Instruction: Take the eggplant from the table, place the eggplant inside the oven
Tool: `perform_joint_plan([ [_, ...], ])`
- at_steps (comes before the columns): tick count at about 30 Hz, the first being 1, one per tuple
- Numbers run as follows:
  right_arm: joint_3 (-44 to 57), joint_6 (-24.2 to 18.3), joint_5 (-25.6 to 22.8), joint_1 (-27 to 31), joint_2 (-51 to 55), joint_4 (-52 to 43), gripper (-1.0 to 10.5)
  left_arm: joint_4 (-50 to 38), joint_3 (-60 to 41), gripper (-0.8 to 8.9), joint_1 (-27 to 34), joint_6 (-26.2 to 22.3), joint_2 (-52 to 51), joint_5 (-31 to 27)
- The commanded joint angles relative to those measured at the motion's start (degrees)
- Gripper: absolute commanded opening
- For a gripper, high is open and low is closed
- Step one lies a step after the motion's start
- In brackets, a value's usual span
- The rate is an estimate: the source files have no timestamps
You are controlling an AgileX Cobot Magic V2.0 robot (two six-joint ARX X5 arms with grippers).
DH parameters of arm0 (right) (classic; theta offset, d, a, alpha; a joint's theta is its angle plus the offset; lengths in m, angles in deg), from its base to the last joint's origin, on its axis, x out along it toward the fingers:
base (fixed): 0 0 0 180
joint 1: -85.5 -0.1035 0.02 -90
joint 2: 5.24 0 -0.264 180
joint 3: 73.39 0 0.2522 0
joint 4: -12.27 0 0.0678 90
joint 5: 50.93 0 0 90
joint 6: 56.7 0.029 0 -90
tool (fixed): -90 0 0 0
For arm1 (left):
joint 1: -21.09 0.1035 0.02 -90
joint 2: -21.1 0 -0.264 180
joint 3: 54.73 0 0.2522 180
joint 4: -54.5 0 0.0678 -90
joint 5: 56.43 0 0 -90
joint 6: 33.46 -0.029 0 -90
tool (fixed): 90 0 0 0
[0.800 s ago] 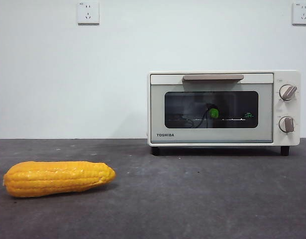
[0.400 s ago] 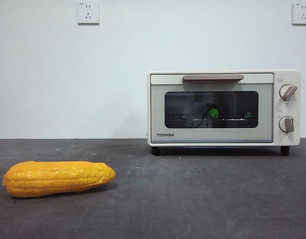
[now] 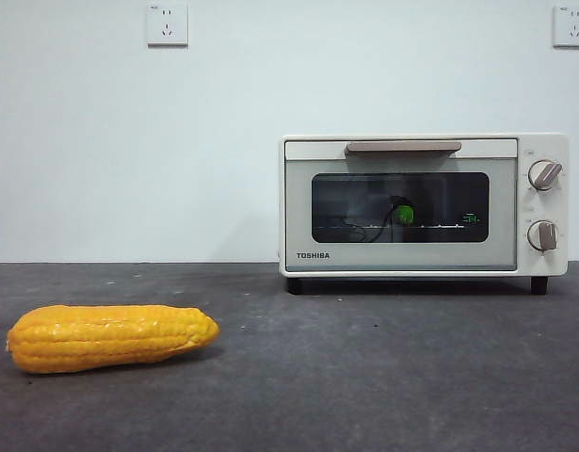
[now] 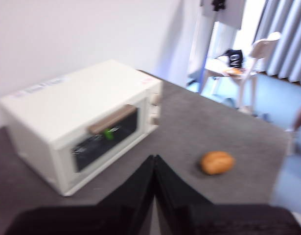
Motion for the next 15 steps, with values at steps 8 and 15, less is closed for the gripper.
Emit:
perform_joint_plan([
  [8, -0.15, -0.44, -0.09, -0.02, 0.39, 1.2, 0.0, 0.28, -0.11, -0.04, 12.07, -8.0, -7.69, -4.7],
  [15, -0.15, -0.44, -0.09, -0.02, 0.39, 1.2, 0.0, 0.44, -3.65, -0.04, 23.96, -10.1, -18.36, -4.92],
])
